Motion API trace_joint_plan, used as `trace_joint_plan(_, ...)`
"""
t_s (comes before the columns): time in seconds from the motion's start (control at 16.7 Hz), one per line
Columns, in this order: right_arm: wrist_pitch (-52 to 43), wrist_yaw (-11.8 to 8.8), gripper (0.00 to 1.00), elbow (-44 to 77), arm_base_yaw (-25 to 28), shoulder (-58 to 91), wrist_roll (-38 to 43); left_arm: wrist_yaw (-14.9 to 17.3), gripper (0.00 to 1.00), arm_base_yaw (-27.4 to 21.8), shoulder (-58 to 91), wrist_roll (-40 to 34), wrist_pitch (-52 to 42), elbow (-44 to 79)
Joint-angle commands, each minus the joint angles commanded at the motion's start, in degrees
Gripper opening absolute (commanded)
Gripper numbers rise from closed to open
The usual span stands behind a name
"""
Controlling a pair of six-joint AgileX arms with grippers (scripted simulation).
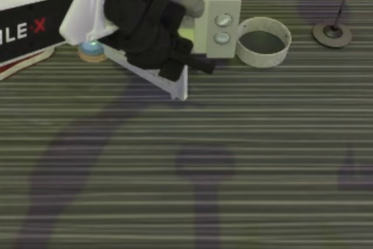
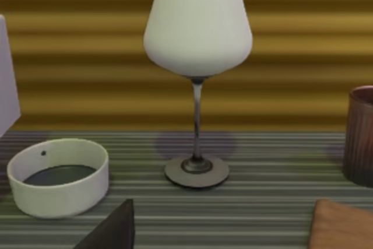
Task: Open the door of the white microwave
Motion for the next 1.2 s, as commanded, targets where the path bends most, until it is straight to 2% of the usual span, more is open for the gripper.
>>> trace_joint_plan(0.24,0.0,0.0,1.0,0.0,0.0,0.0,0.0,0.49,0.0,-0.31,-0.17,-0.07,0.04,-0.01)
trace_joint_plan(0.66,0.0,0.0,1.0,0.0,0.0,0.0,0.0,3.96,0.0,2.16,-3.43,6.78,0.84,-4.36)
trace_joint_plan(1.2,0.0,0.0,1.0,0.0,0.0,0.0,0.0,4.0,0.0,2.18,-3.47,6.85,0.85,-4.41)
